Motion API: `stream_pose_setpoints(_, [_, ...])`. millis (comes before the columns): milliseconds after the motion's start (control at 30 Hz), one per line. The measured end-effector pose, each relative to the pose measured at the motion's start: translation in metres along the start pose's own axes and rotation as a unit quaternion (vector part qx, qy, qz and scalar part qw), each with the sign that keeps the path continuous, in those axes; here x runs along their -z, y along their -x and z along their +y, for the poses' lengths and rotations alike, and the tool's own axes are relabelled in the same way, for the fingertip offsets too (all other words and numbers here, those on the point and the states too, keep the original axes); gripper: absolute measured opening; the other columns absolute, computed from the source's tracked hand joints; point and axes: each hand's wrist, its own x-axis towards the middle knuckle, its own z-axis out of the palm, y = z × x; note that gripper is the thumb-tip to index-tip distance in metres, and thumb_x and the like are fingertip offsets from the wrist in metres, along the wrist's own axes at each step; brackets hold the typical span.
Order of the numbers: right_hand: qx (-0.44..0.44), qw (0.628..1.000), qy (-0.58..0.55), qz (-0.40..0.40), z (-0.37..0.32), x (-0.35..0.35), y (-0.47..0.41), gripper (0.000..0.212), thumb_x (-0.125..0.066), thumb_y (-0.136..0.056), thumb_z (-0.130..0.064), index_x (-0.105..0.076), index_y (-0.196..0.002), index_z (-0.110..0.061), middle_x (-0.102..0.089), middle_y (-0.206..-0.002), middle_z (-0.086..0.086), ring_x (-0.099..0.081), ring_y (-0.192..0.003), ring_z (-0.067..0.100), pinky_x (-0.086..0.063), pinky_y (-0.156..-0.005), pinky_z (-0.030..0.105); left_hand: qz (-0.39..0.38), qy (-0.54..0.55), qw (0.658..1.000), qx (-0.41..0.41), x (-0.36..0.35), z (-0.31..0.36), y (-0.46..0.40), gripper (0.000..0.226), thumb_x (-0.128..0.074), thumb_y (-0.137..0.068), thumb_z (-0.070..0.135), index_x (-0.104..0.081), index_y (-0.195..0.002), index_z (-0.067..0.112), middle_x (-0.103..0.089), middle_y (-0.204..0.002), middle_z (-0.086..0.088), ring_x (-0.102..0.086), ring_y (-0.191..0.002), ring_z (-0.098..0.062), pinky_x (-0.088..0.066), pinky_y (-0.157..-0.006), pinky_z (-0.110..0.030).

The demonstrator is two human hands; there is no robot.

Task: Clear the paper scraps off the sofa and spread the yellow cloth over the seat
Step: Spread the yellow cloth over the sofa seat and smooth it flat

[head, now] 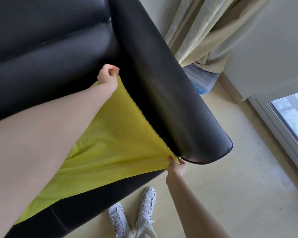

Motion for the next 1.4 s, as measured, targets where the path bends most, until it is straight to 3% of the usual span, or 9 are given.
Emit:
stream_pose_setpoints(167, [0.036, 0.995, 0.098, 0.006, 0.011, 0.001, 0.000, 0.036, -0.069, -0.084, -0.020, -0.047, -0.110, -0.007, -0.058, -0.115, 0.016, -0.055, -0.098, 0.029, -0.046, -0.089, 0.040, -0.088, -0.113, 0.989, -0.042, 0.003, -0.019, 0.026, 0.054, -0.037, -0.086, -0.011, -0.056, -0.123, 0.025, -0.047, -0.133, -0.004, -0.054, -0.111, -0.026, -0.040, -0.076, -0.024])
stream_pose_setpoints(300, [0.091, 0.945, 0.281, 0.143, 0.017, -0.011, 0.030, 0.051, -0.064, -0.084, -0.030, -0.041, -0.122, -0.004, -0.044, -0.125, 0.018, -0.040, -0.120, 0.035, -0.032, -0.097, 0.041, -0.075, -0.172, 0.973, -0.133, 0.002, -0.051, 0.064, 0.047, -0.045, -0.086, -0.010, -0.056, -0.123, 0.017, -0.044, -0.136, -0.006, -0.043, -0.126, -0.024, -0.038, -0.095, -0.025])
stream_pose_setpoints(400, [0.238, 0.902, 0.339, 0.123, 0.028, -0.031, 0.069, 0.047, -0.060, -0.081, -0.021, -0.043, -0.124, -0.010, -0.042, -0.121, 0.013, -0.037, -0.117, 0.033, -0.027, -0.095, 0.040, -0.085, -0.296, 0.940, -0.148, 0.006, -0.081, 0.083, 0.052, -0.059, -0.089, 0.008, -0.043, -0.137, 0.017, -0.029, -0.150, -0.010, -0.025, -0.140, -0.028, -0.031, -0.111, -0.039])
stream_pose_setpoints(500, [0.505, 0.746, 0.433, -0.004, 0.028, -0.051, 0.081, 0.043, -0.061, -0.082, -0.018, -0.049, -0.122, -0.015, -0.048, -0.122, 0.009, -0.044, -0.114, 0.029, -0.035, -0.095, 0.038, -0.177, -0.376, 0.907, -0.061, 0.014, -0.102, 0.084, 0.081, -0.064, -0.087, 0.038, -0.017, -0.151, 0.025, -0.004, -0.160, -0.007, -0.004, -0.147, -0.028, -0.017, -0.115, -0.054])
stream_pose_setpoints(633, [0.526, 0.606, 0.555, -0.221, 0.013, -0.076, 0.061, 0.077, -0.049, -0.093, -0.044, -0.003, -0.153, -0.027, 0.005, -0.160, 0.006, 0.008, -0.148, 0.024, -0.008, -0.119, 0.044, -0.275, -0.387, 0.879, -0.039, 0.019, -0.120, 0.079, 0.092, -0.058, -0.089, 0.047, 0.005, -0.153, 0.026, 0.019, -0.159, -0.002, 0.012, -0.147, -0.026, -0.015, -0.112, -0.062])
stream_pose_setpoints(733, [0.441, 0.622, 0.608, -0.220, 0.008, -0.075, 0.031, 0.096, -0.045, -0.085, -0.067, 0.019, -0.148, -0.035, 0.031, -0.155, -0.001, 0.029, -0.143, 0.019, 0.007, -0.118, 0.048, -0.307, -0.402, 0.857, -0.097, 0.014, -0.121, 0.070, 0.093, -0.056, -0.089, 0.049, 0.008, -0.152, 0.028, 0.022, -0.158, 0.000, 0.016, -0.147, -0.027, -0.016, -0.111, -0.065])
stream_pose_setpoints(1033, [0.385, 0.665, 0.608, -0.200, -0.010, -0.070, 0.010, 0.116, -0.053, -0.071, -0.078, 0.030, -0.143, -0.038, 0.039, -0.150, -0.006, 0.034, -0.140, 0.013, 0.014, -0.115, 0.042, -0.348, -0.402, 0.839, -0.115, -0.020, -0.088, 0.044, 0.094, -0.060, -0.086, 0.051, 0.004, -0.152, 0.031, 0.019, -0.159, 0.004, 0.015, -0.147, -0.023, -0.009, -0.113, -0.064])
stream_pose_setpoints(1200, [0.356, 0.658, 0.637, -0.188, -0.017, -0.072, 0.012, 0.120, -0.055, -0.070, -0.077, 0.030, -0.143, -0.037, 0.040, -0.150, -0.004, 0.034, -0.140, 0.014, 0.014, -0.115, 0.041, -0.164, -0.211, 0.947, -0.176, 0.002, -0.099, 0.071, 0.044, -0.053, -0.092, 0.016, -0.047, -0.135, 0.018, -0.046, -0.142, -0.003, -0.039, -0.133, -0.024, -0.035, -0.106, -0.036])
stream_pose_setpoints(1400, [0.282, 0.651, 0.692, -0.135, -0.036, -0.092, 0.034, 0.126, -0.069, -0.070, -0.063, 0.025, -0.146, -0.028, 0.028, -0.155, 0.005, 0.019, -0.145, 0.025, -0.002, -0.119, 0.044, 0.015, -0.210, 0.953, -0.218, 0.078, -0.156, 0.118, 0.035, -0.054, -0.084, 0.003, -0.058, -0.116, 0.016, -0.057, -0.120, -0.001, -0.054, -0.112, -0.022, -0.045, -0.093, -0.036])
